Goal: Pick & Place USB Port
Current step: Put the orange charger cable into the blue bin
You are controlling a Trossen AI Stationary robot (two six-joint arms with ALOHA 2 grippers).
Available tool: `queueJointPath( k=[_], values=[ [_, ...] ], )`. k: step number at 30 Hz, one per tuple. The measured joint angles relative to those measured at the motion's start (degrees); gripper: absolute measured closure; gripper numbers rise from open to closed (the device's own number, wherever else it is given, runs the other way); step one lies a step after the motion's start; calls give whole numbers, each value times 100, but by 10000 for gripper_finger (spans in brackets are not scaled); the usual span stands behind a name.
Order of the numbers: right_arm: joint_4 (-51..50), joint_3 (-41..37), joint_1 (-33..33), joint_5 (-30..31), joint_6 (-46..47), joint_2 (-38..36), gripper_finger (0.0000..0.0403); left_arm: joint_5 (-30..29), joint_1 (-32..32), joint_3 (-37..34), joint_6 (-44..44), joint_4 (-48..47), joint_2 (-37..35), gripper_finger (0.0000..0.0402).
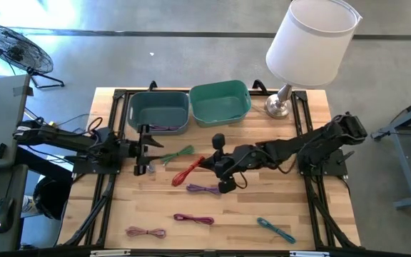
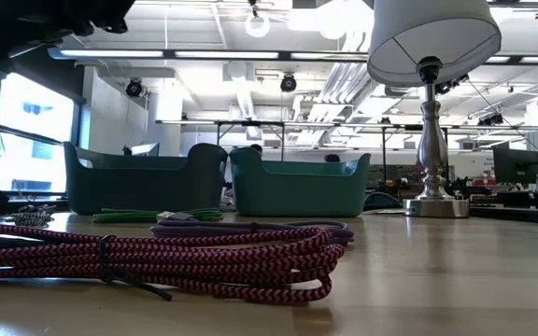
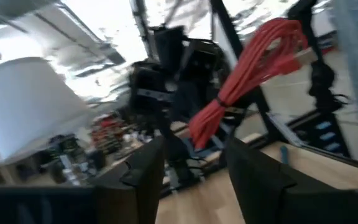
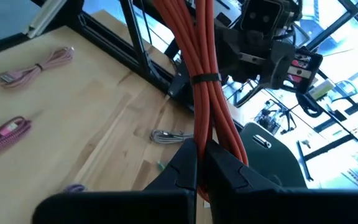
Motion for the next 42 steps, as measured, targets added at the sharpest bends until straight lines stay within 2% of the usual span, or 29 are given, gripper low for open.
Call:
queueJointPath(
  k=[10,17,20,28,35,42],
  values=[
    [-13,845,-298,-227,-175,824,400,448,0,484,-236,467,1189,230],
    [-55,1093,-331,-165,-281,1004,400,1196,-1,776,-343,564,1630,230],
    [-48,1120,-353,-170,-281,1004,401,1340,-2,819,-344,591,1737,230],
    [-65,1118,-502,-420,-94,1004,401,1248,2,820,-303,616,1781,227],
    [71,1118,-569,-580,28,1064,401,631,2,818,-217,617,1785,227],
    [113,1118,-648,-646,69,1188,401,555,2,814,-145,663,1789,227]
  ],
)
